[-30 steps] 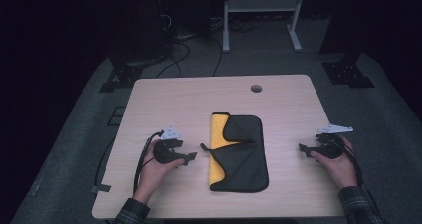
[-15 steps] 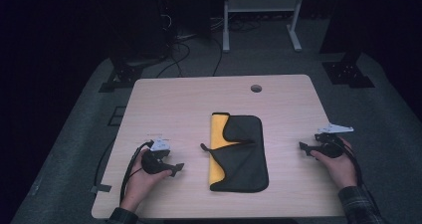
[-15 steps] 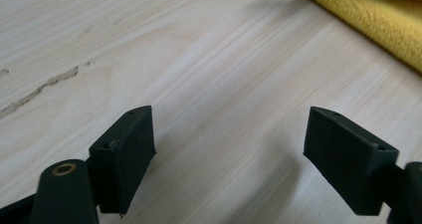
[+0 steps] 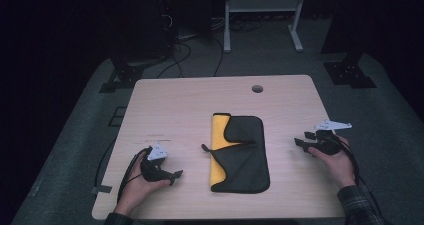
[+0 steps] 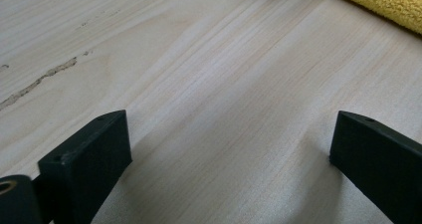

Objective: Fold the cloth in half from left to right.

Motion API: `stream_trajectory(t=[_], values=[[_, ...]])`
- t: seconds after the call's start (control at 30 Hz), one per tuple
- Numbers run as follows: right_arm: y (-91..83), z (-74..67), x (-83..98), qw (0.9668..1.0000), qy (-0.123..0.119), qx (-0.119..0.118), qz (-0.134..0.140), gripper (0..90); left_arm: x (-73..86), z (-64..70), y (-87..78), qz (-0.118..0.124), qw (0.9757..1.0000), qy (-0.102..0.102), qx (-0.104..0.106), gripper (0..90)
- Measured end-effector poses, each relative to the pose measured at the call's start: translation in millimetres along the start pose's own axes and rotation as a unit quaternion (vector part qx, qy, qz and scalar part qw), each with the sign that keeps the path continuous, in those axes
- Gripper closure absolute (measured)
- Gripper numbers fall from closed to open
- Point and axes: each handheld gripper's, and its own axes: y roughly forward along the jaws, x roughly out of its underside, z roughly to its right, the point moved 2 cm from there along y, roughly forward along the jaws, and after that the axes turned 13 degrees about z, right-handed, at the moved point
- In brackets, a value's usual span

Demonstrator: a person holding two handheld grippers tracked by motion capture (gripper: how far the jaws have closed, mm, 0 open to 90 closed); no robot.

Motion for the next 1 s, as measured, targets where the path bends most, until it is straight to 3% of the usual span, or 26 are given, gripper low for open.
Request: stream_trajectory(t=[0.43,0.53,0.9,1.0], values=[[19.4,-35.0,-32.9,0.9977,-0.015,-0.063,0.02,57.0,0.0,-0.1,0.0,0.0,1.0,0.0,0.0,0.0],[26.8,-43.1,-38.4,0.9968,-0.019,-0.076,0.015,57.9,0.0,-0.2,0.0,0.0,1.0,0.0,0.0,0.0],[54.6,-76.7,-56.8,0.9914,-0.037,-0.124,0.019,60.2,0.0,-0.2,0.1,0.0,1.0,0.0,0.0,0.0],[62.2,-84.5,-59.0,0.9898,-0.029,-0.138,0.022,60.7,0.1,-0.2,0.0,0.0,1.0,0.0,0.0,0.0]])
